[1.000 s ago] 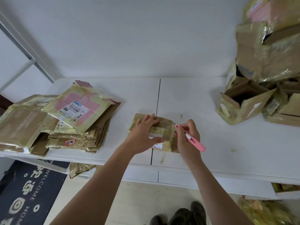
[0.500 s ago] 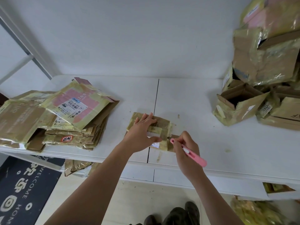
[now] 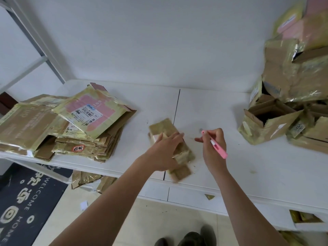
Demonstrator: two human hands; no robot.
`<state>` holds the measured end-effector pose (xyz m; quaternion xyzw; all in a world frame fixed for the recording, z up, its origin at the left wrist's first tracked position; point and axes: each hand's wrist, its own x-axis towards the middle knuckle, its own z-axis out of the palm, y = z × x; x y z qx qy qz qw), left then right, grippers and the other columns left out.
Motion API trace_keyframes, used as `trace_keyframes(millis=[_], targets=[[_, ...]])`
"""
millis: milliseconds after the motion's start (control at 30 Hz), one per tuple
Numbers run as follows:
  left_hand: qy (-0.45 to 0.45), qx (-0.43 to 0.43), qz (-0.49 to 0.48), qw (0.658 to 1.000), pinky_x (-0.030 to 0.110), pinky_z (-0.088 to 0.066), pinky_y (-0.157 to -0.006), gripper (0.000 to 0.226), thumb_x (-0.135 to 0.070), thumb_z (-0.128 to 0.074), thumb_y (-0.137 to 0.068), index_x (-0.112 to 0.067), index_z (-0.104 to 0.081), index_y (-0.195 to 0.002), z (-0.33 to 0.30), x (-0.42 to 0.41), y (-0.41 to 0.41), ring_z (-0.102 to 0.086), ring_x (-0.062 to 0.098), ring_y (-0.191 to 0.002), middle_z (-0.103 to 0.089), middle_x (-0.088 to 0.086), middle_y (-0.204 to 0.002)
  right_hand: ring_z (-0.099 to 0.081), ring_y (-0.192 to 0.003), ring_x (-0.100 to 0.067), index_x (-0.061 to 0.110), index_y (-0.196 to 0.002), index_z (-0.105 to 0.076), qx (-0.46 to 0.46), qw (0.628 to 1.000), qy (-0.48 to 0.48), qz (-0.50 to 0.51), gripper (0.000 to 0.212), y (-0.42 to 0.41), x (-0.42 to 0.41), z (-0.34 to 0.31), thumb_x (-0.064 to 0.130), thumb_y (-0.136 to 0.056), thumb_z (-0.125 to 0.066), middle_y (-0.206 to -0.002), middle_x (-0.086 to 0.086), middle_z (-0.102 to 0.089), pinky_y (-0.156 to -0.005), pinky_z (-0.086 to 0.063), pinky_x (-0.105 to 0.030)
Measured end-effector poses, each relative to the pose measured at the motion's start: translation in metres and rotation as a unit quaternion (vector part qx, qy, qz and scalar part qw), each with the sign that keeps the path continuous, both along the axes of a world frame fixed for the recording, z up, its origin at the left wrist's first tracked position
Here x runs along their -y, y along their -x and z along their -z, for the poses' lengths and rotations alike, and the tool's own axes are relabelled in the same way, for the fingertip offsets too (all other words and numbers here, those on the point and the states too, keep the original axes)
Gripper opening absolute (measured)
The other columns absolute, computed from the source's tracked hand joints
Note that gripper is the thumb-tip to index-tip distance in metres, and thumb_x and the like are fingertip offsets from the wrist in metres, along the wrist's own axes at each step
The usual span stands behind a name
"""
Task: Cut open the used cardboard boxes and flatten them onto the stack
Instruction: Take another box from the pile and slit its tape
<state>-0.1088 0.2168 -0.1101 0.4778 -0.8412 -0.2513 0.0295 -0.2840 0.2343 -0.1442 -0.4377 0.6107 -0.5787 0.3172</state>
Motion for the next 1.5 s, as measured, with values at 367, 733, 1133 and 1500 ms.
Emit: trace_keyframes(millis=[367,733,1133,1500], targets=[[0.018,-0.019,0.029,0.999,0.028,0.003,-0.119,0.080,0.027,-0.042,-0.068,-0.019,-0.050,-0.133,-0.009,0.004,-0.044,0.001,0.011,-0.150,-0.021,-0.006,-0.161,-0.065,-0.085,0.000,0.007,-0.099,-0.046,0.022,0.995,0.022,-0.091,0.016,-0.022,0.045,-0.010,0.022,-0.102,-0.052,-0.100,-0.002,-0.067,-0.071,-0.050,-0.017],[0.075,-0.028,-0.030,0.996,0.035,-0.050,-0.090,0.052,-0.032,-0.061,-0.089,-0.024,-0.040,-0.136,-0.001,0.008,-0.057,-0.049,0.021,-0.118,-0.036,-0.005,-0.139,-0.070,-0.077,-0.020,0.003,-0.093,-0.050,-0.075,0.996,0.052,-0.026,0.012,-0.041,-0.008,-0.005,0.012,-0.100,-0.055,-0.085,-0.004,-0.068,-0.064,-0.056,-0.042],[0.111,0.009,-0.063,0.992,0.038,0.009,-0.121,0.056,-0.048,-0.040,-0.100,-0.029,-0.028,-0.151,0.026,0.012,-0.049,0.005,-0.006,-0.143,-0.009,-0.014,-0.162,-0.071,-0.095,-0.032,0.010,-0.085,-0.050,0.149,0.985,0.010,-0.087,0.016,-0.022,0.019,0.011,0.013,-0.099,-0.056,-0.083,-0.013,-0.070,-0.089,-0.055,-0.043],[0.119,-0.012,-0.074,0.990,0.039,0.004,-0.122,0.056,-0.054,-0.038,-0.098,-0.029,-0.036,-0.148,0.029,0.014,-0.049,-0.003,-0.003,-0.147,-0.016,-0.015,-0.161,-0.059,-0.072,-0.010,0.012,-0.082,-0.048,0.043,0.992,-0.003,-0.115,0.019,-0.031,0.030,0.021,0.012,-0.099,-0.056,-0.075,0.004,-0.064,-0.066,-0.046,-0.021]])
